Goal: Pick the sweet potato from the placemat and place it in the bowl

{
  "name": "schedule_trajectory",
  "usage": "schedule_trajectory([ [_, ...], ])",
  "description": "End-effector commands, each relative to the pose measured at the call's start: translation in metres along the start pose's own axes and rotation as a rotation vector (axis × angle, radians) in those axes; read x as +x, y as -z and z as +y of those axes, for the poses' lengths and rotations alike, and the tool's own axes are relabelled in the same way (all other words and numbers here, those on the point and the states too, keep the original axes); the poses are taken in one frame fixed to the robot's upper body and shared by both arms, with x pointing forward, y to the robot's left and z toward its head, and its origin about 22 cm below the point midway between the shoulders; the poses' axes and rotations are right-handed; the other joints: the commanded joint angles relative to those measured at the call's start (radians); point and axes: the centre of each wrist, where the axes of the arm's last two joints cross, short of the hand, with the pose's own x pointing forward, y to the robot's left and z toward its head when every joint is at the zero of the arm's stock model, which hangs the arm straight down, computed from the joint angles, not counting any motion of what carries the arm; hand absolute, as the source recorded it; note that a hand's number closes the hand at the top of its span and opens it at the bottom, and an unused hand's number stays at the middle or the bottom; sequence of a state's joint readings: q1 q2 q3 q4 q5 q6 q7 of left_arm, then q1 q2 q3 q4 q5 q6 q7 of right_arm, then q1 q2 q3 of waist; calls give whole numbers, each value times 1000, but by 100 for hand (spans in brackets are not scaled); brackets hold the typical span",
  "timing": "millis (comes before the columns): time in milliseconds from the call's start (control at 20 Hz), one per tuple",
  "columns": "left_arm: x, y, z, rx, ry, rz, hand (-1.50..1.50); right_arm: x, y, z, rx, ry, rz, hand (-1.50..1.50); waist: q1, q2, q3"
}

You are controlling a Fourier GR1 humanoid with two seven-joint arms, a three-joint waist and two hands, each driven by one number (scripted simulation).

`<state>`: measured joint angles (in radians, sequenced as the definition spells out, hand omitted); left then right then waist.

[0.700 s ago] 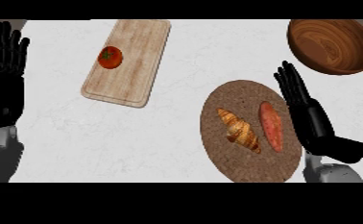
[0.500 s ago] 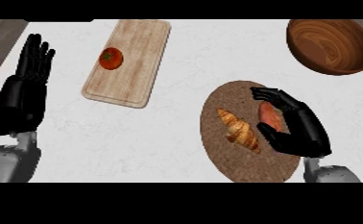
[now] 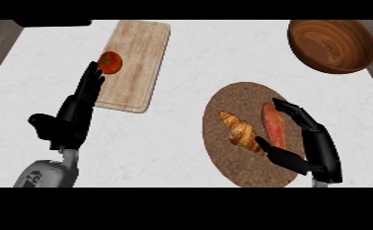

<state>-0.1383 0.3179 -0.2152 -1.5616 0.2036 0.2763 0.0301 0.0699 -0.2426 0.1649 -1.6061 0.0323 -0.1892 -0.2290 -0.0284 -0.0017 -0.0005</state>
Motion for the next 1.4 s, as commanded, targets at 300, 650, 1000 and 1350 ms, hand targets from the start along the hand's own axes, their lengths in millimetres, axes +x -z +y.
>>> schedule_trajectory([
  [300, -1, 11, -18, -47, -5, 16, 0, 68, 3, -38, -157, -141, -117, -150, 23, 1, 0],
  [650, -10, 2, -15, -53, -8, 34, 0, 129, 15, -66, -107, -259, 74, -150, 29, 2, -1],
  [1000, -2, 7, -26, -66, 7, 33, 0, 122, 31, -73, 66, -326, 354, -150, 35, 2, 0],
  [1350, -8, 11, -23, -50, -9, 25, 0, 94, 27, -50, 169, -358, 464, -150, 26, 1, 0],
])
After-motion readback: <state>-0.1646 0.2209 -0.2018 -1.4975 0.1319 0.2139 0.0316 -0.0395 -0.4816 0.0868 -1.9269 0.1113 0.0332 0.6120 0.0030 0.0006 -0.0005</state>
